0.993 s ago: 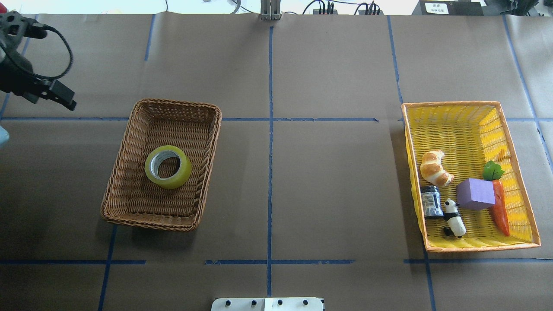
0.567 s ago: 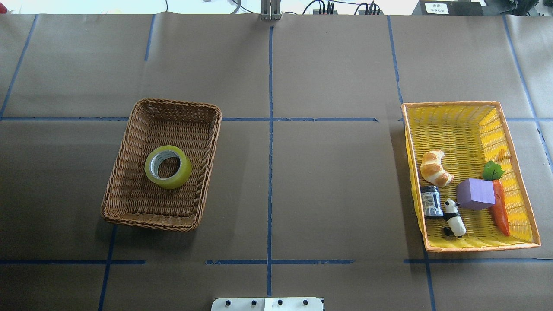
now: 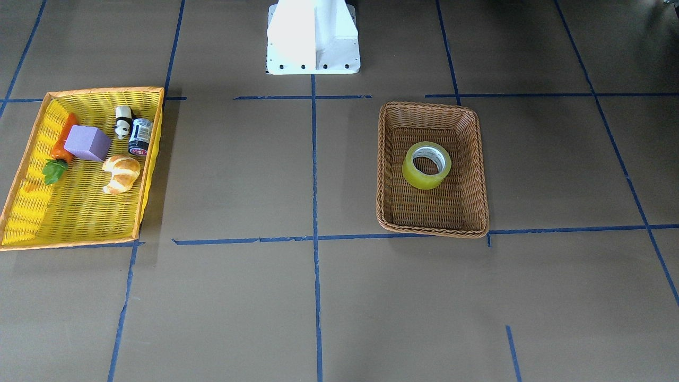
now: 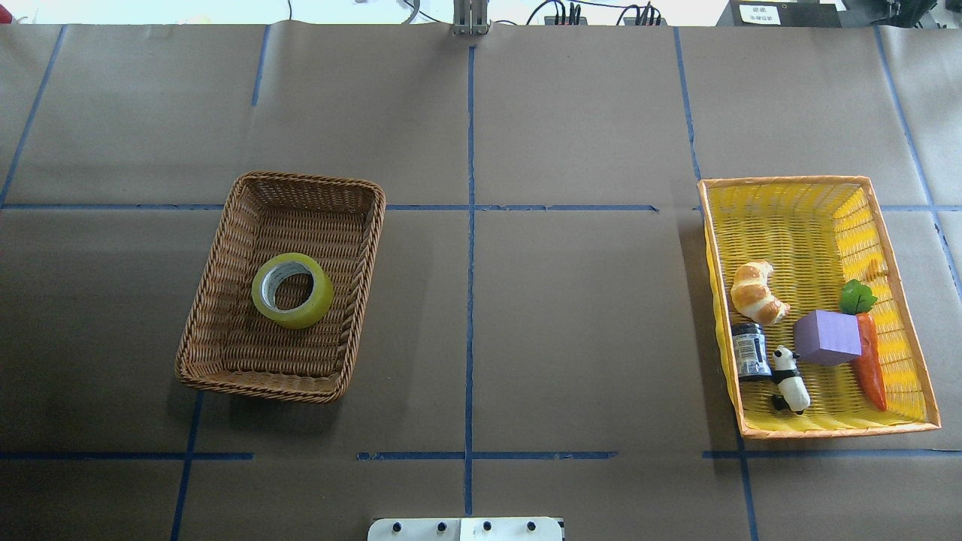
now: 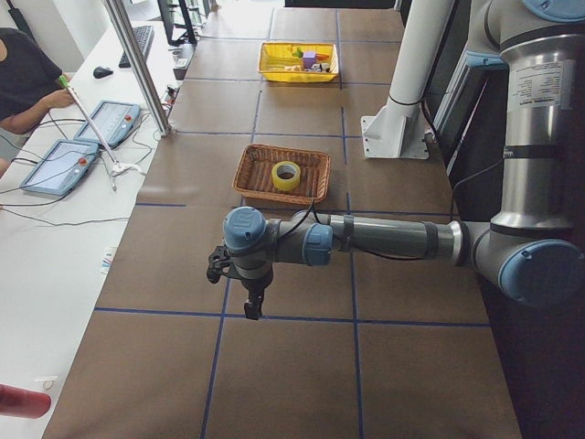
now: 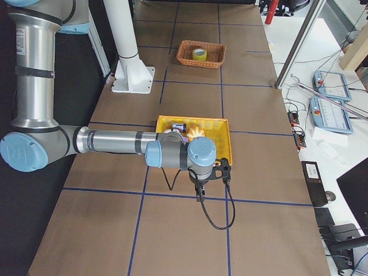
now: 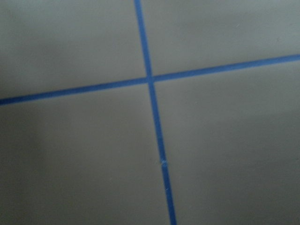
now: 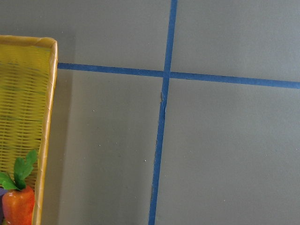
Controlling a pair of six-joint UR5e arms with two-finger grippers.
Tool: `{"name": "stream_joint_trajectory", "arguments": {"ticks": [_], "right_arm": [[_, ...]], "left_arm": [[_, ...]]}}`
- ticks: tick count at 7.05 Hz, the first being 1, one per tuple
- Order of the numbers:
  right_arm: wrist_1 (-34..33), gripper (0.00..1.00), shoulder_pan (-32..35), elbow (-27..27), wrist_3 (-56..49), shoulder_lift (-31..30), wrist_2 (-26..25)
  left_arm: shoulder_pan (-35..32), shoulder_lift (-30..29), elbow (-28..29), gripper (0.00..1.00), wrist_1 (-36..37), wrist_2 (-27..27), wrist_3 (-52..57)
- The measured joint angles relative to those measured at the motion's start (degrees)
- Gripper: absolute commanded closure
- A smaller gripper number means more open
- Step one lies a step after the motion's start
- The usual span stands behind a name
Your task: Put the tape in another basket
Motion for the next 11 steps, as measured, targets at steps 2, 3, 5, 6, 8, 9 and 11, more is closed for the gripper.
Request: {"name": "stream_joint_trajectory", "arguments": {"ticks": [2, 3, 5, 6, 8, 9, 11], "right_arm": [[0.0, 0.0, 0.0, -0.04, 0.14, 0.05, -0.07], [0.0, 0.0, 0.0, -0.03, 0.5, 0.05, -0.09], [0.0, 0.0, 0.0, -0.04, 0.88, 0.02, -0.1], [0.0, 0.0, 0.0, -0.06, 0.96, -0.12, -0.08], [0.0, 0.0, 0.0, -0.1, 1.02, -0.34, -0.02], [0.0, 0.0, 0.0, -0.1, 1.04, -0.39, -0.02], [0.0, 0.0, 0.0, -0.1, 1.05, -0.63, -0.01]], "left_arm": [[-2.12, 0.87, 0.36, 0.0, 0.44, -0.68, 0.17], [-3.14, 1.0, 0.37, 0.0, 0.58, -0.75, 0.18], [-3.77, 1.2, 0.54, 0.0, 0.7, -0.77, 0.18], [-3.87, 1.23, 0.65, 0.0, 0.69, -0.74, 0.18], [-4.06, 1.15, 0.64, 0.0, 0.64, -0.67, 0.16], [-4.17, 1.04, 0.62, 0.0, 0.63, -0.67, 0.14], [-4.4, 0.81, 0.55, 0.0, 0.63, -0.64, 0.13]]}}
